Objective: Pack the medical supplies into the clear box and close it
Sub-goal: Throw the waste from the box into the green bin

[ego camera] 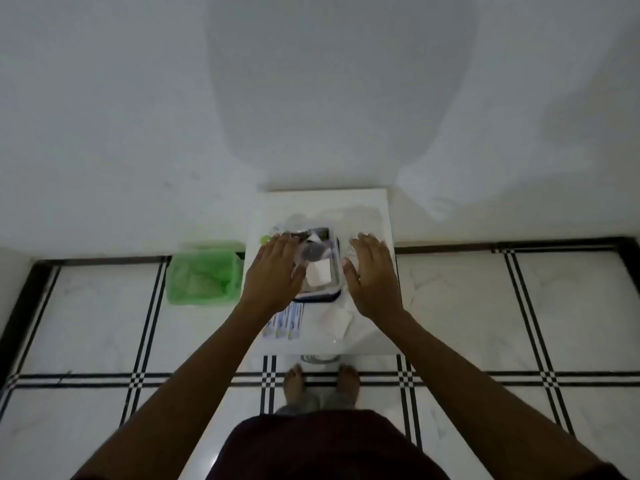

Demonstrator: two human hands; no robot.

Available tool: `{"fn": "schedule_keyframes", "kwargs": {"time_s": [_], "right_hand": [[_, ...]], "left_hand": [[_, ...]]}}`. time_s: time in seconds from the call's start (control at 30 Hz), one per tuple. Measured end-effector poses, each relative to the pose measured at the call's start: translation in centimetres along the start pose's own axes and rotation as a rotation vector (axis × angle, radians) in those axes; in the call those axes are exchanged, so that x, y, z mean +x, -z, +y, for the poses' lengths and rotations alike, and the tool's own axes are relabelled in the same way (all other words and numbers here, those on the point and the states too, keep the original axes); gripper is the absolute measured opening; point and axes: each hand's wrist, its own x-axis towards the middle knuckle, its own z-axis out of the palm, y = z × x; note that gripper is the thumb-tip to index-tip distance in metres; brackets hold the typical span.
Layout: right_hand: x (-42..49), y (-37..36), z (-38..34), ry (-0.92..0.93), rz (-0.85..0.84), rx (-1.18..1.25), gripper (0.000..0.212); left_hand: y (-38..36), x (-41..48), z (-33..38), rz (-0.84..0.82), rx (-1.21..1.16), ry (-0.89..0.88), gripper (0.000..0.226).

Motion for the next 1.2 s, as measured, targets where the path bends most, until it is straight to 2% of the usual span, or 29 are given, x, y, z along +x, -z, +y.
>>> {"fn": "schedule_keyframes", "kwargs": {"time_s": [0.13, 0.23, 0.33, 0.4, 0.43, 0.5, 0.53, 0.57, 0.63, 0.7, 0.8, 0.9, 0.97, 1.1, 1.2], "right_hand": [[-1.3, -1.7, 0.6, -0.075, -0.084, 0.0, 0.038], [-1.0, -2.1, 0.9, -0.084, -0.087, 0.041, 0.039], [-0.2, -2.0, 0.7, -0.161, -0.08, 0.094, 0.025], [-0.2, -2.7, 1.1, -0.441, -0.183, 0.117, 0.016], [-0.4, -3.0, 1.3, -0.676, -0.28, 0.168, 0.02], [-1.6, -4.0, 2.0, -1.185, -0.47, 0.458, 0.029], [-2.5, -4.4, 2.3, -1.353, -0.519, 0.589, 0.03], [-3.6, -4.7, 2.5, -1.431, -0.544, 0.62, 0.031], [-5.2, -5.8, 3.1, -1.415, -0.525, 0.51, 0.042], [-5.8, -6.7, 3.3, -1.413, -0.424, 0.48, 0.056], [-5.5, -7.8, 3.6, -1.577, -0.289, 0.537, 0.082], [-5.3, -8.7, 4.0, -1.682, -0.244, 0.533, 0.098], [-5.7, -9.3, 4.3, -1.679, -0.2, 0.545, 0.087], [-6.7, -10.1, 4.3, -1.534, -0.243, 0.537, 0.039], [-7.6, -10.0, 4.0, -1.48, -0.25, 0.566, 0.027]], "left_hand": [[-2.5, 0.0, 0.4, -0.08, -0.02, 0.055, 0.053], [-3.4, 1.0, 0.7, -0.087, 0.001, 0.08, 0.051], [-3.8, 2.2, 1.2, -0.12, 0.019, 0.188, 0.046], [-4.8, 3.0, 1.4, -0.172, 0.011, 0.283, 0.045], [-5.3, 3.3, 1.4, -0.205, 0.017, 0.32, 0.046], [-6.3, 3.9, 1.5, -0.268, 0.037, 0.378, 0.051], [-6.6, 4.2, 1.6, -0.291, 0.056, 0.411, 0.053], [-6.9, 4.4, 1.8, -0.303, 0.086, 0.436, 0.054], [-7.3, 4.8, 2.3, -0.297, 0.172, 0.444, 0.052], [-7.6, 5.2, 2.7, -0.289, 0.232, 0.437, 0.054], [-8.3, 5.8, 2.8, -0.304, 0.265, 0.476, 0.061], [-9.1, 6.0, 2.8, -0.293, 0.254, 0.515, 0.067], [-9.7, 5.8, 2.5, -0.253, 0.195, 0.53, 0.065], [-9.8, 5.4, 2.4, -0.12, 0.091, 0.52, 0.064], [-8.1, 4.9, 2.5, -0.02, -0.082, 0.572, 0.06]]}}
